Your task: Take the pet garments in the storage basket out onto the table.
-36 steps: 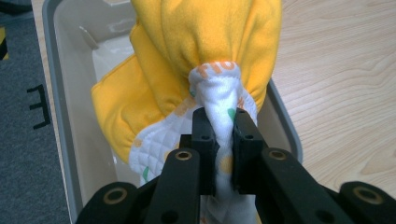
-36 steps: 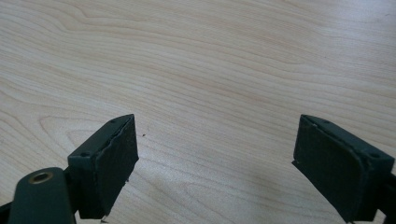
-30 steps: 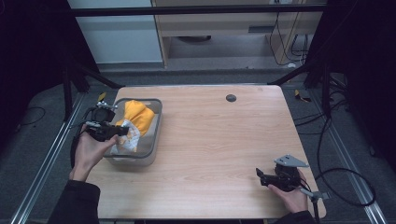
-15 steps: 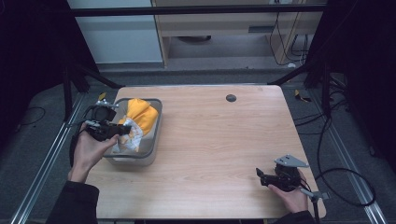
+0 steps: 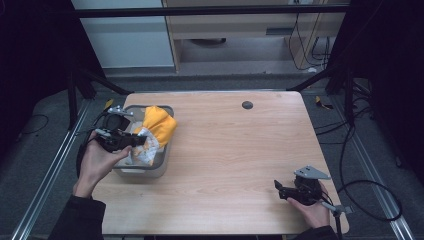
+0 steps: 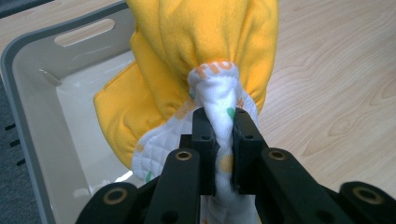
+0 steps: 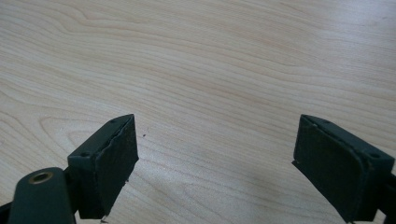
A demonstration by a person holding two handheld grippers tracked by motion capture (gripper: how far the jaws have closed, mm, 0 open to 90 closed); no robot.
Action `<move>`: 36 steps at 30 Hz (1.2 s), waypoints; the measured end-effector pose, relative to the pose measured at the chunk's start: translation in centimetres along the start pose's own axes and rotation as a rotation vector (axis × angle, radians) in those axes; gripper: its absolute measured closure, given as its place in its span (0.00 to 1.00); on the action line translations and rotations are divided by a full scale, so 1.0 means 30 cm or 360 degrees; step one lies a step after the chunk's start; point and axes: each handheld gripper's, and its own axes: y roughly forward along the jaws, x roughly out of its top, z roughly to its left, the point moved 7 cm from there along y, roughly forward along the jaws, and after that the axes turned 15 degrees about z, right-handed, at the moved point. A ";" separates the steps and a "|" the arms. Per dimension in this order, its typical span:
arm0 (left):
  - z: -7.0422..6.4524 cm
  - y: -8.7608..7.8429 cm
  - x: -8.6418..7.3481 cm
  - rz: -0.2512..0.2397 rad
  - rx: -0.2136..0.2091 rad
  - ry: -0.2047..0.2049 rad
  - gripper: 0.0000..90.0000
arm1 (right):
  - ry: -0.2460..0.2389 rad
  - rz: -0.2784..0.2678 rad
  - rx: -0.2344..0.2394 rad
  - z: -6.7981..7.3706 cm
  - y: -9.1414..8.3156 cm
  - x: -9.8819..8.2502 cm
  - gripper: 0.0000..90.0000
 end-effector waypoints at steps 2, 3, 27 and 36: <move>-0.011 -0.002 0.002 -0.0006 -0.0003 0.0016 0.91 | 0.0000 0.0000 0.0000 0.000 0.000 0.000 0.15; -0.024 -0.006 0.005 -0.0015 -0.0009 0.0034 0.91 | 0.0000 -0.0001 0.0000 0.000 0.000 0.000 0.15; -0.150 -0.046 0.052 -0.0085 -0.0052 0.0198 0.91 | -0.0012 -0.0007 -0.0010 -0.002 0.001 0.001 0.15; -0.217 -0.036 0.077 -0.0090 -0.0074 0.0276 0.91 | -0.0012 -0.0007 -0.0009 -0.002 0.001 0.000 0.15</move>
